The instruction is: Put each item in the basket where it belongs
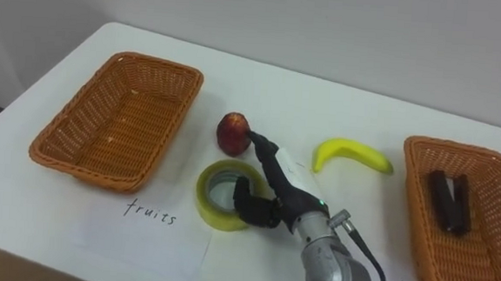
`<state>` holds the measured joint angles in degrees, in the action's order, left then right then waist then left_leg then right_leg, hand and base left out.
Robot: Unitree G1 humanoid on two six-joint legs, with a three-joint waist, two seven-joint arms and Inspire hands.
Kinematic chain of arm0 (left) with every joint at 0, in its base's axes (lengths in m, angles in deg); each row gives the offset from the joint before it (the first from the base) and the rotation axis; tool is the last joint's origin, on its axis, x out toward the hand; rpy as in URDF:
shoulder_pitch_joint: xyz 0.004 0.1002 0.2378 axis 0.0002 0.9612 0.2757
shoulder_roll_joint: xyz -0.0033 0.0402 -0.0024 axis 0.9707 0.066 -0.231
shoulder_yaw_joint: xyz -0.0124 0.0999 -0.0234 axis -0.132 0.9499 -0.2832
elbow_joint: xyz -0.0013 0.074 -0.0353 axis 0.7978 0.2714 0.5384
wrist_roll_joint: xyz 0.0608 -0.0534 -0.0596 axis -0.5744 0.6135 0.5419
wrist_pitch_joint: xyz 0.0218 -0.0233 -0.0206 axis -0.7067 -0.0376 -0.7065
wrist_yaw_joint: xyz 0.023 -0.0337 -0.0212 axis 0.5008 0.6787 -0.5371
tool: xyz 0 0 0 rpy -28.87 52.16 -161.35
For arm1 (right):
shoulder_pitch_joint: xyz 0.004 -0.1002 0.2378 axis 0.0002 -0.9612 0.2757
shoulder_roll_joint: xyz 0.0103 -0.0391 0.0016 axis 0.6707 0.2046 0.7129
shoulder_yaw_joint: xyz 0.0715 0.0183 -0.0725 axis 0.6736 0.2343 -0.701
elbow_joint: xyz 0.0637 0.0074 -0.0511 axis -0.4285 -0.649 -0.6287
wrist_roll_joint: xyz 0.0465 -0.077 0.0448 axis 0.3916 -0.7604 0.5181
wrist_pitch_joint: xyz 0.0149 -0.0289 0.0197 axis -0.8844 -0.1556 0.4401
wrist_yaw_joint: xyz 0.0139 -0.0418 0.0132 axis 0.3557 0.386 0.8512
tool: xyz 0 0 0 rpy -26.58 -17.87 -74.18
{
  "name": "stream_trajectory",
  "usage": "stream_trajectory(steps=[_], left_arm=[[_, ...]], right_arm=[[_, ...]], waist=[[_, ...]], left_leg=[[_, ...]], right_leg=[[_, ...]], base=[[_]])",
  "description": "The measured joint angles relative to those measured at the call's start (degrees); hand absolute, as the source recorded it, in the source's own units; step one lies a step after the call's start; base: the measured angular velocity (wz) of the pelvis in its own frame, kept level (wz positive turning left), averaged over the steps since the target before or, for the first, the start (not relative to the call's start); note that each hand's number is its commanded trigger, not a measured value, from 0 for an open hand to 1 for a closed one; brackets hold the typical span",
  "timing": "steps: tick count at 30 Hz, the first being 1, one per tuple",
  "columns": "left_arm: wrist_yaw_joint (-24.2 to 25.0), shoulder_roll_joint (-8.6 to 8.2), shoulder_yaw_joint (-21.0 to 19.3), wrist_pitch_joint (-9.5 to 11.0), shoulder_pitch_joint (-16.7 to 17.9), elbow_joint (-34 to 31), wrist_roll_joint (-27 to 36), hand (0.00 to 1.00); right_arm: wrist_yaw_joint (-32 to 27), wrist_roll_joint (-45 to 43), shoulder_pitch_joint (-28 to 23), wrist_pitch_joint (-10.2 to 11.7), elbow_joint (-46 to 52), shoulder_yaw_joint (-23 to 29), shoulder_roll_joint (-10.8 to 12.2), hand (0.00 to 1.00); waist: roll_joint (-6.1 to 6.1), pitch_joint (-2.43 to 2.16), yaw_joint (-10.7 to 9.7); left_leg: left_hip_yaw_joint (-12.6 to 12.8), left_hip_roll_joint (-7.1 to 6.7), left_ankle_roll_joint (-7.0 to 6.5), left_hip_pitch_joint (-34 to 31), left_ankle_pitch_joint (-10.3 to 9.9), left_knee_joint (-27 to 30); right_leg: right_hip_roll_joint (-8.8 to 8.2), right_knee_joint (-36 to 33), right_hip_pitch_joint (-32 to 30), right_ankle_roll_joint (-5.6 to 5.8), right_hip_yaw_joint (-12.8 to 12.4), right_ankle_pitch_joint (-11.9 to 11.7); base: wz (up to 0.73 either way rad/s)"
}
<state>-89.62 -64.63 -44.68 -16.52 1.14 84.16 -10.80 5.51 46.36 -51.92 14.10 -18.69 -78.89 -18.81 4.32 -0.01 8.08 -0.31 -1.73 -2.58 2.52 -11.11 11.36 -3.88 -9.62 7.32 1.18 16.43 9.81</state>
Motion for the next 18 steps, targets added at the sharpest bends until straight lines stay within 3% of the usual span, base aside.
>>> stream_trajectory(steps=[12,15,18], left_arm=[[0.7,0.61,-1.9,0.1,-0.1,0.1,0.0,0.0],[1.2,0.93,-1.9,0.3,0.0,0.0,-0.1,0.0],[1.5,1.87,-2.0,0.8,-0.1,0.0,-0.2,0.0]], right_arm=[[7.6,-2.7,2.4,-0.4,1.7,0.2,-3.0,0.0],[10.0,-2.7,3.9,-1.3,2.5,0.3,-4.3,0.0],[11.9,-2.7,6.5,-1.4,2.8,0.7,-7.5,0.0]], waist=[[1.38,-0.01,0.7],[1.58,-0.02,1.3],[2.19,0.22,2.1]], left_leg=[[-0.1,-0.02,-0.01,-0.5,0.0,0.2],[-0.1,-0.03,-0.02,-0.2,0.0,0.2],[-0.2,0.0,-0.02,0.0,0.0,0.0]], right_leg=[[-0.04,0.0,-0.4,0.09,0.4,-0.1],[-0.08,0.0,-0.1,0.09,0.5,-0.1],[-0.05,0.0,0.1,0.09,0.8,-0.1]], base=[[0.0],[0.0],[0.0]])
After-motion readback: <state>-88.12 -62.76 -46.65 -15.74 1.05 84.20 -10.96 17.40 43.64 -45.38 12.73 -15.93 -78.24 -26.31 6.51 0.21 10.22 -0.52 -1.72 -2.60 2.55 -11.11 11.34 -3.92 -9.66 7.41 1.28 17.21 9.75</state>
